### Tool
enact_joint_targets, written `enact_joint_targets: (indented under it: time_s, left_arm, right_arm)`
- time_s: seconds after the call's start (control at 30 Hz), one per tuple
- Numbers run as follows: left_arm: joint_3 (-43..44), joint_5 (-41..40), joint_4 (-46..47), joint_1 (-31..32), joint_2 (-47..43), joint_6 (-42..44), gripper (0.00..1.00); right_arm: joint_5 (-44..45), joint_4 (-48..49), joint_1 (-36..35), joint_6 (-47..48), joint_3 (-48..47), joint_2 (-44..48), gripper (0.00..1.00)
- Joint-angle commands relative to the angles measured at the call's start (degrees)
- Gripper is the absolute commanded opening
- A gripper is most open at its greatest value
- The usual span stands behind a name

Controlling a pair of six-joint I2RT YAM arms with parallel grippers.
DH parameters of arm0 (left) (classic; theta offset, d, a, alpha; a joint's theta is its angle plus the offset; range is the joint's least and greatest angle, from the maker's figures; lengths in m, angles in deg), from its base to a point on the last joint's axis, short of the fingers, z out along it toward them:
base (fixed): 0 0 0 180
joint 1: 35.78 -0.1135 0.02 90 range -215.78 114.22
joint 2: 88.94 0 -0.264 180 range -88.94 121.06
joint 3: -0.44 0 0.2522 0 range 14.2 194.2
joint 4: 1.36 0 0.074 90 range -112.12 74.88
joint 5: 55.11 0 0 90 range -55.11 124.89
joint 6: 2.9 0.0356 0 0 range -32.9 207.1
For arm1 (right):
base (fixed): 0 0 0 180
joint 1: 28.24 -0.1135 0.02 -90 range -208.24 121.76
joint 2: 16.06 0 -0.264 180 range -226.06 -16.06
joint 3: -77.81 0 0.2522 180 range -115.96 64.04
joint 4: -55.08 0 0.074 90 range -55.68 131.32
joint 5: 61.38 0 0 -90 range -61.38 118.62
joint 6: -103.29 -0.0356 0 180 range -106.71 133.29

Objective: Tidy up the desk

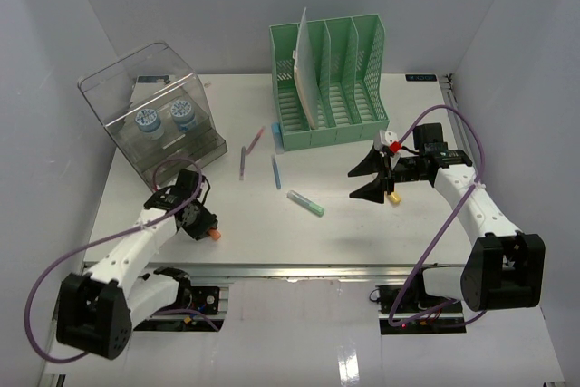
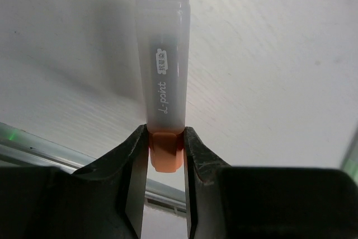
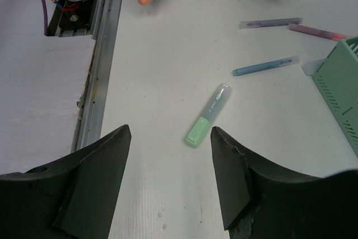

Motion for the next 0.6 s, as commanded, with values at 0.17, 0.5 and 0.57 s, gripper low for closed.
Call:
enact_joint_targets:
  time_s: [0.17, 0.5, 0.57]
  left_arm:
    - [6.75, 10.03, 2.26, 0.58, -14.38, 16.46, 0.00]
    - [26.11, 15.58, 3.97, 0.58, -3.65, 45.37, 0.00]
    - [29.99, 8.86, 1.35, 0.51, 0.34, 52.08, 0.00]
  right_arm:
    - [-1.66, 0.38, 0.26, 0.42, 0.85, 0.97, 0.66]
    - [-1.27, 0.41, 0.26, 0.65, 1.03, 0.75, 0.67]
    - [-1.29, 0.46, 0.26, 0.70, 1.03, 0.70, 0.67]
